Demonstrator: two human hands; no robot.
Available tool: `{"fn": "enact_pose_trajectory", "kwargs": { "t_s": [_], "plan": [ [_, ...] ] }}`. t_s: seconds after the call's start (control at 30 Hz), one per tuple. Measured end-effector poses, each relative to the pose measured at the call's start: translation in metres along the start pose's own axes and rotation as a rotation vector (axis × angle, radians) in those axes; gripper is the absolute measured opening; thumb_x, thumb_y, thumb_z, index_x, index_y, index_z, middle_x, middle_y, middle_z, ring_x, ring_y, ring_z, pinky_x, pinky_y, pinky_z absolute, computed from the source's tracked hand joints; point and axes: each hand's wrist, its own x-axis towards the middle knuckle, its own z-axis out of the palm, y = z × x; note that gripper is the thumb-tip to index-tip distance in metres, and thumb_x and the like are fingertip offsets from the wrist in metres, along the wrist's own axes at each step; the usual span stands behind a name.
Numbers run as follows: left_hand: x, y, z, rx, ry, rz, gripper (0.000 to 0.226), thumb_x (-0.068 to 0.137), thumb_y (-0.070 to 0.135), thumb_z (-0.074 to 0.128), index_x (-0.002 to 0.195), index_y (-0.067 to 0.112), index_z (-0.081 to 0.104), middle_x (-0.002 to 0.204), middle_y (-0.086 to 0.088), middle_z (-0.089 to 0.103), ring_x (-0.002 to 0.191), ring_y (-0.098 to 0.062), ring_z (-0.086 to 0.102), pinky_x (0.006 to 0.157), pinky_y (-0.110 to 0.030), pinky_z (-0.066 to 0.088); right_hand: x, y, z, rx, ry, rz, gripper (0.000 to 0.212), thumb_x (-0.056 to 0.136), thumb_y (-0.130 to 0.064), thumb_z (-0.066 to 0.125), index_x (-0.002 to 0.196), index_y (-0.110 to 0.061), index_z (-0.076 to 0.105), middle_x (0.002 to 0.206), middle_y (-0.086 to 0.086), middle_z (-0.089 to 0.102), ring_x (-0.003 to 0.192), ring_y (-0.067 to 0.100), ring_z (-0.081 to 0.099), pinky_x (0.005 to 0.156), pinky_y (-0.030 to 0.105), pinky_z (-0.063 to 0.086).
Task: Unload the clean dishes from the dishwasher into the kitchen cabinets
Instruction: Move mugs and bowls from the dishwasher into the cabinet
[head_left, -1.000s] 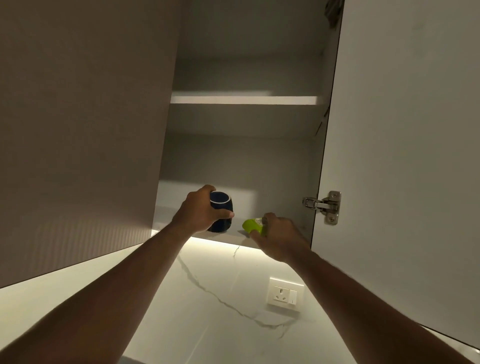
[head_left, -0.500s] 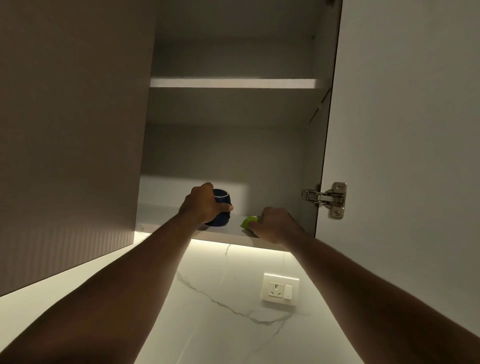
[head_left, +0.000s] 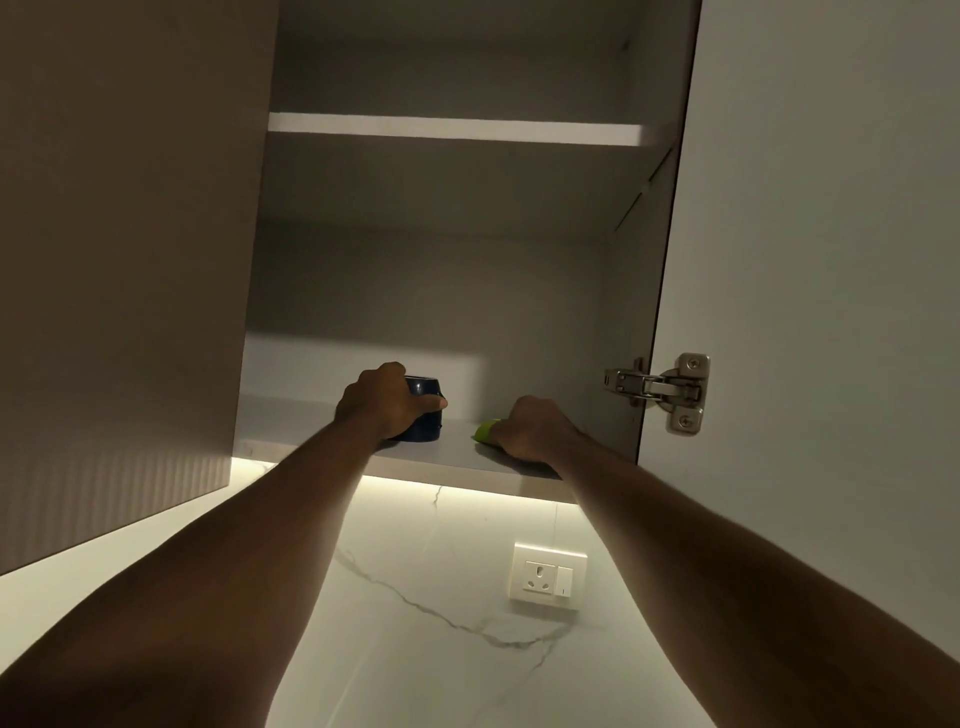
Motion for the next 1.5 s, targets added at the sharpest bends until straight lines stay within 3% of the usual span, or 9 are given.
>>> {"fn": "enact_pose_trajectory", "kwargs": {
  "t_s": [0.13,0.4,0.53,0.7,0.87,0.97,1.1,1.27,1.5],
  "plan": [
    [0.005,-0.003,0.004,-0.015,-0.005,0.016,0.064,0.073,0.059,0.075,0.122,0.021,0.058,0.116,-0.008,0.066,0.102,-0.030,0.062,0.091,-0.043,0.053,0.010,-0.001,0.007,-0.012,0.012,0.005,0.047,0.092,-0.044,0.060,0.114,-0.002,0.062,0.122,0.017,0.063,0.112,0.033,0.060,0.079,0.029,0.042],
    [0.023,-0.015,0.005,-0.120,-0.023,0.001,0.048,0.073,0.039,0.084,0.113,0.017,0.067,0.109,-0.007,0.065,0.102,-0.029,0.061,0.089,-0.043,0.055,0.024,-0.003,0.014,-0.062,0.002,0.007,0.038,0.094,-0.030,0.055,0.117,0.000,0.061,0.126,0.021,0.061,0.117,0.036,0.058,0.089,0.034,0.049],
    [0.041,-0.019,0.010,-0.040,-0.020,-0.025,0.059,0.066,0.046,0.086,0.115,0.018,0.069,0.116,-0.013,0.061,0.105,-0.030,0.059,0.095,-0.040,0.051,0.031,-0.003,0.018,-0.074,-0.010,0.010,0.035,0.093,-0.027,0.055,0.116,-0.001,0.061,0.126,0.020,0.061,0.117,0.036,0.059,0.088,0.034,0.049],
    [0.048,-0.016,0.009,0.012,-0.057,0.010,0.046,0.072,0.040,0.084,0.109,0.016,0.072,0.108,-0.011,0.068,0.111,-0.030,0.057,0.095,-0.043,0.050,0.034,0.000,0.022,-0.115,-0.002,0.042,0.035,0.091,-0.023,0.053,0.120,-0.004,0.057,0.130,0.018,0.057,0.121,0.037,0.055,0.093,0.036,0.048],
    [0.041,-0.017,0.014,-0.014,0.048,0.006,0.061,0.072,0.039,0.083,0.124,0.013,0.064,0.119,-0.014,0.062,0.108,-0.034,0.061,0.090,-0.038,0.051,0.035,0.003,0.026,-0.209,0.158,-0.066,0.035,0.097,-0.029,0.050,0.129,-0.013,0.052,0.129,0.014,0.043,0.122,0.036,0.043,0.100,0.040,0.040],
    [0.035,-0.017,0.015,-0.020,0.066,-0.027,0.073,0.074,0.037,0.084,0.128,0.006,0.047,0.124,-0.018,0.056,0.110,-0.037,0.058,0.092,-0.043,0.050,0.038,0.003,0.027,-0.325,0.173,-0.115,0.032,0.096,-0.027,0.050,0.121,-0.011,0.059,0.123,0.015,0.050,0.118,0.036,0.048,0.097,0.039,0.044],
    [0.025,-0.018,0.011,0.108,0.108,-0.006,0.072,0.077,0.046,0.078,0.128,0.009,0.044,0.127,-0.014,0.045,0.115,-0.036,0.052,0.092,-0.048,0.049,0.037,-0.001,0.028,-0.375,0.097,-0.132,0.022,0.085,-0.014,0.056,0.105,-0.008,0.063,0.113,0.015,0.063,0.108,0.037,0.062,0.085,0.040,0.053],
    [0.024,-0.014,0.010,0.145,0.079,0.020,0.044,0.089,0.036,0.069,0.117,0.013,0.045,0.120,-0.014,0.041,0.098,-0.038,0.060,0.087,-0.048,0.054,0.037,0.002,0.026,-0.368,0.097,-0.110,0.024,0.092,-0.015,0.052,0.113,-0.005,0.056,0.121,0.016,0.059,0.114,0.036,0.059,0.086,0.040,0.052],
    [0.027,-0.015,0.014,0.181,0.059,0.017,0.041,0.092,0.030,0.065,0.124,0.011,0.046,0.124,-0.015,0.041,0.103,-0.038,0.060,0.088,-0.045,0.053,0.037,0.002,0.027,-0.299,0.073,-0.055,0.027,0.093,-0.022,0.055,0.113,-0.004,0.058,0.123,0.016,0.060,0.115,0.035,0.060,0.085,0.038,0.052]
  ]
}}
